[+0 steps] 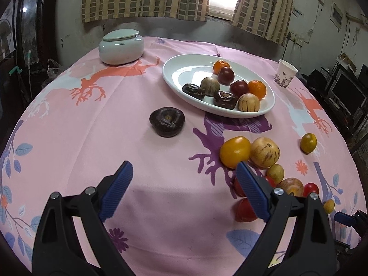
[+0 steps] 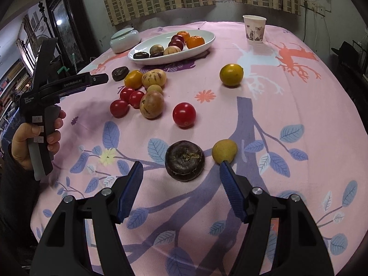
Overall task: Organize fruits
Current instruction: 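Grasp another dark passion fruit with the right gripper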
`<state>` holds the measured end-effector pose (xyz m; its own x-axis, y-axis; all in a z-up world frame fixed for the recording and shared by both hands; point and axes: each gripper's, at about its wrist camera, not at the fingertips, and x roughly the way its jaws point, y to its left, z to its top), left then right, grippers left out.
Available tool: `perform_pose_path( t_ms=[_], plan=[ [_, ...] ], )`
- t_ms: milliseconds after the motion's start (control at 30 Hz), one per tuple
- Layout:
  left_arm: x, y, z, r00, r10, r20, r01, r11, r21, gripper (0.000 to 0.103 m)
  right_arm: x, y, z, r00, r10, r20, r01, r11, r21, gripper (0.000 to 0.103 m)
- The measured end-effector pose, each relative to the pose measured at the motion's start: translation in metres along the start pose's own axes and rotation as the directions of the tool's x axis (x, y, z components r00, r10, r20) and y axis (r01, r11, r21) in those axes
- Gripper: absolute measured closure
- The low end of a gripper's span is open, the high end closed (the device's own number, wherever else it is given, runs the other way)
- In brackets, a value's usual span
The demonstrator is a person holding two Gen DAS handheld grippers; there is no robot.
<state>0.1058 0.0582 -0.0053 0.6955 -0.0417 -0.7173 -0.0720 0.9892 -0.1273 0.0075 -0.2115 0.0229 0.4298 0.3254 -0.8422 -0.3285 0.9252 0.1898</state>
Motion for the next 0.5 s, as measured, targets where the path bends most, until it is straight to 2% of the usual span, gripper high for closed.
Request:
perform_pose_path(
  t_ms=[133,200,233,333,433,500],
  plan=[
    [0.003,0.006,0.001,1.000,-0.001,-0.018,0.000,0.999,-0.032,0.010,0.018,0.001,0.000,0.997,-0.044,-0.069,0.044,0.999,-0.005,0.034],
    [0.004,0.010,0.001,1.000,-0.009,-0.028,0.008,0.999,-0.053,0.010,0.024,0.004,0.002,0.994,-0.077,-0.075,0.075,0.997,-0.029,0.034],
    [0.005,0.012,0.001,0.999,-0.013,-0.033,0.011,0.998,-0.063,0.010,0.026,0.006,0.004,0.994,-0.086,-0.071,0.084,0.996,-0.042,0.038],
    [0.008,0.015,0.000,0.999,-0.011,-0.042,0.008,0.997,-0.081,0.008,0.033,0.009,0.010,0.993,-0.101,-0.062,0.097,0.993,-0.064,0.060],
    [0.013,0.015,-0.001,0.999,0.006,-0.051,-0.010,0.997,-0.077,0.008,0.033,0.005,0.026,0.997,-0.050,-0.052,0.049,0.999,-0.021,0.061],
    [0.015,0.016,-0.001,0.998,0.016,-0.054,-0.020,0.997,-0.078,0.008,0.027,0.006,0.041,0.999,-0.040,-0.010,0.040,0.999,-0.007,0.061]
  ],
)
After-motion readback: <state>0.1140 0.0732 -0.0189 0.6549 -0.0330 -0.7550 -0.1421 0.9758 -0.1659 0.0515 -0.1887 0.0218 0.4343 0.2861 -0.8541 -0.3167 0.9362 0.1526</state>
